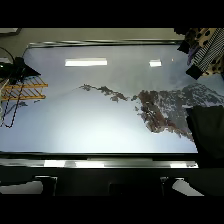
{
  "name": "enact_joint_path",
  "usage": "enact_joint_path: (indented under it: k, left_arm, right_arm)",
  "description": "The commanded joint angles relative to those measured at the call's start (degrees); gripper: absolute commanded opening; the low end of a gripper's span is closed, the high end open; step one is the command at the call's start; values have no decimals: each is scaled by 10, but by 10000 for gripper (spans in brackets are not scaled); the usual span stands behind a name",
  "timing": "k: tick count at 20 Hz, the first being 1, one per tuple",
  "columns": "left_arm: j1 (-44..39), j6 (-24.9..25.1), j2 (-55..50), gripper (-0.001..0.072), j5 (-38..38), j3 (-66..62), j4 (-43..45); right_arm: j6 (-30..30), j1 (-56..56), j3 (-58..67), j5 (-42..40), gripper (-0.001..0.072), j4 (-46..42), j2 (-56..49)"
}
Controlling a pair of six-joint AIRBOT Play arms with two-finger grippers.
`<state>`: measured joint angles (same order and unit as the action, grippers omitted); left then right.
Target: Fold the clothes and pants, and hang the long-sleeved shirts on hangers.
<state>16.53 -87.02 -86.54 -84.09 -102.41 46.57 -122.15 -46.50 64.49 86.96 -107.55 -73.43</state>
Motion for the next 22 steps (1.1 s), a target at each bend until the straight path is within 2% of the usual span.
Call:
enact_joint_path:
  k: [1, 9, 10, 13, 14, 16, 18, 19, 20, 22]
  left_arm:
    - [0, 1, 0, 16, 0, 0, 0]
    - [0, 1, 0, 16, 0, 0, 0]
    - [0, 1, 0, 16, 0, 0, 0]
    - [0, 1, 0, 16, 0, 0, 0]
    - [0, 2, 0, 16, 0, 0, 0]
    - [0, 20, 0, 16, 0, 0, 1]
    - [-5, 22, 0, 16, 2, 0, 25]
    - [-11, 22, 0, 15, 2, 0, 55]
    - [-21, 22, 0, 15, 2, 0, 94]
    - [-48, 23, 0, 15, 7, 7, 176]
  right_arm:
    - [0, 0, -28, -11, 28, -26, 0]
    - [0, 0, -57, -43, 30, -29, 0]
    - [0, 0, -63, -45, 53, -32, 0]
    - [0, -1, -67, -47, 345, -61, 0]
    - [0, -1, -65, -44, 389, -71, 1]
    - [-4, -1, -65, -50, 388, -73, 11]
    - [3, -1, -65, -94, 384, -47, 41]
    - [34, -1, -63, -133, 364, -9, 62]
    - [82, 1, -59, -176, 290, 44, 81]
    - [176, 32, -49, -248, 250, 151, 109]
